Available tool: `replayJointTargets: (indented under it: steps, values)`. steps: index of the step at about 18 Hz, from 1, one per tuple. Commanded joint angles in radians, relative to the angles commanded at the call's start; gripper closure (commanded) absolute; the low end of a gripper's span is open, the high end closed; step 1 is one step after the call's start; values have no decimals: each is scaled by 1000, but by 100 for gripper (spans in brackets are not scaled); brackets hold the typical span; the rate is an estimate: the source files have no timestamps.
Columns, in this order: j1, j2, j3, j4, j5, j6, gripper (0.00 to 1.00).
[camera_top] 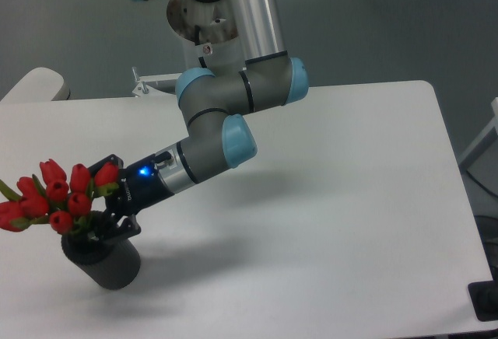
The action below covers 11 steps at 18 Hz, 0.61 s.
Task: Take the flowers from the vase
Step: 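Lower the gripper around the tulip stems at the vase rim and close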
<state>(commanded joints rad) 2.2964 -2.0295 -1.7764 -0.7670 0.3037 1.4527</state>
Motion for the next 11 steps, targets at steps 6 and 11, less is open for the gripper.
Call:
replayJointTargets:
  steps: [6, 11]
  values:
    - [2, -5, 11, 0, 0, -5, 54]
    - [8, -8, 22, -2, -2, -8, 55]
